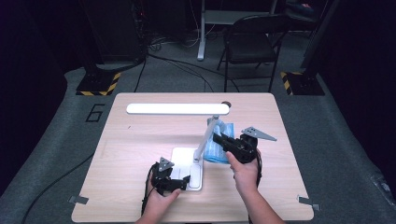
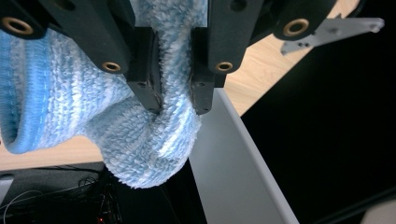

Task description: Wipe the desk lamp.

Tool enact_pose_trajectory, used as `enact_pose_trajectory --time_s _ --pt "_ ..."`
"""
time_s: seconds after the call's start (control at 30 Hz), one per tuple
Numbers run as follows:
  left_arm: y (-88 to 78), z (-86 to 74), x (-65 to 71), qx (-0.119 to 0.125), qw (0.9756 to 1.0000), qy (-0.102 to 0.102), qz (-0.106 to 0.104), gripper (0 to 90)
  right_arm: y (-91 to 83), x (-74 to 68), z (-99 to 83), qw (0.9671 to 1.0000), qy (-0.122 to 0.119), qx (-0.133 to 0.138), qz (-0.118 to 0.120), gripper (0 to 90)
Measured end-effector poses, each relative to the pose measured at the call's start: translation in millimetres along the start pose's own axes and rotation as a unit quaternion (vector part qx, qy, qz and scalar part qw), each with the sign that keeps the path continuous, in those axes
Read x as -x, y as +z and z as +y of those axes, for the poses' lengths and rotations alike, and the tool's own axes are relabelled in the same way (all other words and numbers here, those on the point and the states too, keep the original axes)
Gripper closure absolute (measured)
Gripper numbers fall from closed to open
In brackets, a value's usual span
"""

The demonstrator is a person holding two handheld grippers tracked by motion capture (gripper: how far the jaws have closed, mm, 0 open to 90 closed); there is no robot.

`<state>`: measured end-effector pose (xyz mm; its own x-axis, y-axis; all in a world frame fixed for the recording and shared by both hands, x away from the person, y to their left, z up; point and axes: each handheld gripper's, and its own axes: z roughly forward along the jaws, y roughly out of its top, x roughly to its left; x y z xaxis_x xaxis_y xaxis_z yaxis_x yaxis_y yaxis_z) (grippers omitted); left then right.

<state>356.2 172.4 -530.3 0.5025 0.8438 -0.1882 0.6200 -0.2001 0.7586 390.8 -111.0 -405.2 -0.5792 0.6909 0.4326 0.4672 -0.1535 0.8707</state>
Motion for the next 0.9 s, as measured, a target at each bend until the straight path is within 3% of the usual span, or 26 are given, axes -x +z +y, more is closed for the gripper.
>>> enact_pose_trajectory --time_s 0.57,0.9 --pt "0.4 -0.2 0.6 0.004 1.0000 -0.003 0.002 2.4 -35.6 -19.7 55.0 0.9976 -0.015 0.063 0.024 75.8" --pt "0.4 -0.2 0.6 0.004 1.0000 -0.003 0.002 2.4 -35.5 -19.1 55.8 0.9973 -0.004 0.067 0.032 75.8"
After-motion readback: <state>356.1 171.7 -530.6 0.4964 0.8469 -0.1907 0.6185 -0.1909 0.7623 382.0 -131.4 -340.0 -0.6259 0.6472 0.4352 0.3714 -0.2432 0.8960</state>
